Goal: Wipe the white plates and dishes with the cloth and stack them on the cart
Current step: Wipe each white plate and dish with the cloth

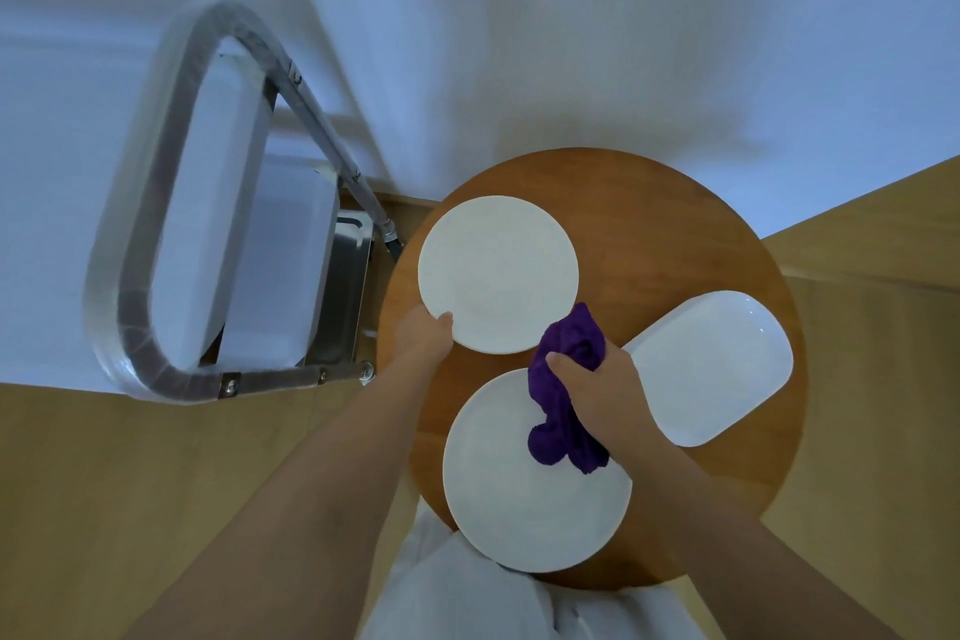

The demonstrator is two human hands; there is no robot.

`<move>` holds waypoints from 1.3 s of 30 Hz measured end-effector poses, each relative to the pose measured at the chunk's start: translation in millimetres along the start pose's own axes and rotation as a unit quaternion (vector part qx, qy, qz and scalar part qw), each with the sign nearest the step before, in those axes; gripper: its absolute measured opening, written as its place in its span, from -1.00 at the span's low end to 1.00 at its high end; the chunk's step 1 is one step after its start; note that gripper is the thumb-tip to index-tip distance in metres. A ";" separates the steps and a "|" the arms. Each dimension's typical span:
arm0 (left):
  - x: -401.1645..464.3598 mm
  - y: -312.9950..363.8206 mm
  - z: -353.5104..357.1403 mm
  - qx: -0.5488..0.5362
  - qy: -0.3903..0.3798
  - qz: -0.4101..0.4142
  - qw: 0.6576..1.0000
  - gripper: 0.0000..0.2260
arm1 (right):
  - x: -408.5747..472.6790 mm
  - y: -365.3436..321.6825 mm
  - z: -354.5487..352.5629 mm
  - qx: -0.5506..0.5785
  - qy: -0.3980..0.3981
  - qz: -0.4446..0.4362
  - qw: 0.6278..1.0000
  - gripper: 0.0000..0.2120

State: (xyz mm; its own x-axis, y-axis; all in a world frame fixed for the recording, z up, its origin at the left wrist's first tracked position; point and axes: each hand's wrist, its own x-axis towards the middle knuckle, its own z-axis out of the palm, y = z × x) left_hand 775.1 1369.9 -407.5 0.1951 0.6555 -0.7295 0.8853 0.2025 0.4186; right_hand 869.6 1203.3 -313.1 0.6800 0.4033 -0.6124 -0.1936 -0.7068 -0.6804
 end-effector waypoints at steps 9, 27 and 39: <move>-6.8 8.6 -1.6 0.002 0.039 0.019 0.999 -0.39 | -1.0 -0.3 -5.2 -0.024 -0.007 -0.001 1.000 -0.85; -51.6 22.1 -24.4 -0.273 0.048 0.039 0.960 -0.73 | -28.5 -40.9 -44.3 0.290 0.003 0.125 0.949 -0.67; -162.1 41.3 -17.6 -0.408 0.001 0.034 0.912 -0.57 | -49.0 -57.4 -55.6 -0.130 -0.008 -0.041 0.991 -0.31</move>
State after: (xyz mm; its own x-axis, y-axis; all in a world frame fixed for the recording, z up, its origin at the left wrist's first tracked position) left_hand 772.6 1284.8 -262.5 0.2363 0.6873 -0.6868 0.2626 0.6354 0.7262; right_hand 886.7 1191.8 -221.6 0.6736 0.4741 -0.5670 0.0526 -0.7960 -0.6031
